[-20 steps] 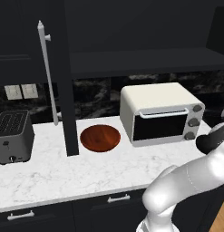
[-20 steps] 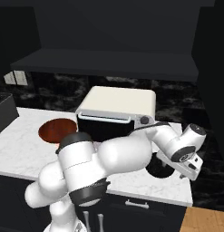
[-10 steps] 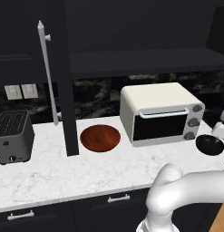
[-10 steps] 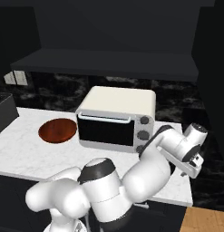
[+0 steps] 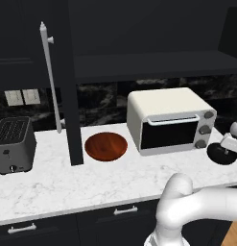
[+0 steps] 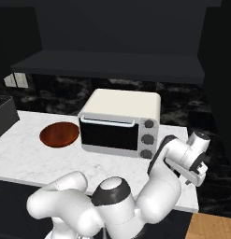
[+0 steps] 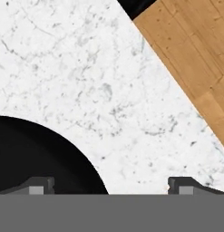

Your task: Pick up the bowls on the counter and stack them on top of one another in the open cabinet. Place the smaller bowl on top of the larger bowl.

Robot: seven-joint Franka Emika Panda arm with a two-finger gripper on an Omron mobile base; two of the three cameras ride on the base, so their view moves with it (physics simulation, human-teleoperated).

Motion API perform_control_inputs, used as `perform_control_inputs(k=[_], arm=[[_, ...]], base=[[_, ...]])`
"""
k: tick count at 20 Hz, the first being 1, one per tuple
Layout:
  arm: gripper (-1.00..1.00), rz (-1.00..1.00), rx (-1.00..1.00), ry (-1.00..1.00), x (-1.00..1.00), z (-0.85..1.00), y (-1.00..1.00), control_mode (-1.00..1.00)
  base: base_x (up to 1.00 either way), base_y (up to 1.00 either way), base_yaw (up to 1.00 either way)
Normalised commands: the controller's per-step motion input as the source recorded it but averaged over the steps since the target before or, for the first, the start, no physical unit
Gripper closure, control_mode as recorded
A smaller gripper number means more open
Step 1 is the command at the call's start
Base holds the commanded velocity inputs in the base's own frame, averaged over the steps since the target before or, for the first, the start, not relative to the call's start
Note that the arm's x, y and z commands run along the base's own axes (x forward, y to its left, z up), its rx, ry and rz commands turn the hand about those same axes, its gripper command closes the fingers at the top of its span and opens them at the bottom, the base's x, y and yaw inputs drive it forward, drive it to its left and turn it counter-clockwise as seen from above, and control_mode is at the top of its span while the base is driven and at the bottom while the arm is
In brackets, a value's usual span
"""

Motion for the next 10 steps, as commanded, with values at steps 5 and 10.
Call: perform_control_inputs(k=[5,10], arm=[[1.00,-0.01,0.00,0.00,0.21,-0.31,0.00,-1.00],[1.00,0.00,0.00,0.00,0.04,0.00,0.00,-1.00]], base=[[0.00,0.00,0.00],[0.00,0.00,0.00]])
